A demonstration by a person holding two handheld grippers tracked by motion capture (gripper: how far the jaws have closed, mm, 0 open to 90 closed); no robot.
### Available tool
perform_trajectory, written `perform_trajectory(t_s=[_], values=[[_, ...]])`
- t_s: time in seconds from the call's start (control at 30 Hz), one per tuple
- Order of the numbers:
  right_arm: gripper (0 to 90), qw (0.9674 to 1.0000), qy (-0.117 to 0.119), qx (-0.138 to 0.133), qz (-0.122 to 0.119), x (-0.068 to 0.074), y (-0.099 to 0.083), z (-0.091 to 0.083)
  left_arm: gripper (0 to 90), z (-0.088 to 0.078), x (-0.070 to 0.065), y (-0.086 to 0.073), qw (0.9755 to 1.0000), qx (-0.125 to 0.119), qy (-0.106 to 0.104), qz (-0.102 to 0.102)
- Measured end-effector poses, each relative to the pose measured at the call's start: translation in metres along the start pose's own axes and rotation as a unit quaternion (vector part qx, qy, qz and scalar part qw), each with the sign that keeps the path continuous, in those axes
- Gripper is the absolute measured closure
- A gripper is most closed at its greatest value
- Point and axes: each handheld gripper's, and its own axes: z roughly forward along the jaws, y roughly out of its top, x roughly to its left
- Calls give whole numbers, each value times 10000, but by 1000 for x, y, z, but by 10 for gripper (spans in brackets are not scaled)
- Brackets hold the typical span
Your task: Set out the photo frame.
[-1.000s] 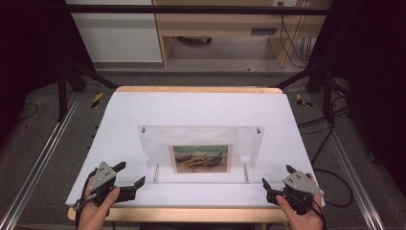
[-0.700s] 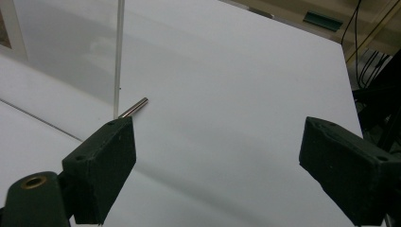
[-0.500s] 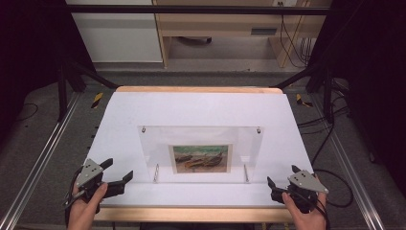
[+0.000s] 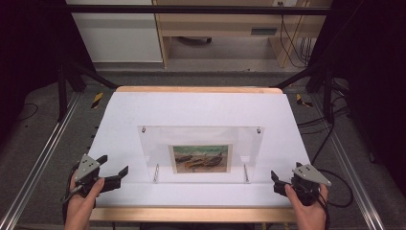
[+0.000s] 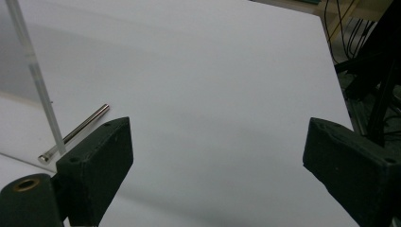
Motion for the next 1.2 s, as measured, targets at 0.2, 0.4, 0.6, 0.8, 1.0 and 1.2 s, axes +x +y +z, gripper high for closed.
perform_trajectory(t_s=[0.2, 0.4, 0.6, 0.8, 1.0, 1.2], values=[[94, 9998, 10, 196, 7, -3, 8, 16, 97, 13, 9, 3, 9999, 92, 58, -50], [111, 9993, 12, 307, 228, -15, 16, 34, 97, 26, 20, 9, 9997, 186, 49, -160], [118, 9991, -66, 384, 157, -17, 24, 50, 97, 38, 29, 13, 9992, 184, 93, -356], [135, 9984, -69, 497, 268, -18, 27, 64, 97, 49, 36, 14, 9977, 186, 69, -641], [136, 9958, -82, 652, 632, -21, 27, 76, 92, 57, 39, 11, 9951, 300, -28, -940], [129, 9917, -118, 895, 911, -24, 25, 80, 84, 57, 39, 7, 9898, 519, -276, -1296]])
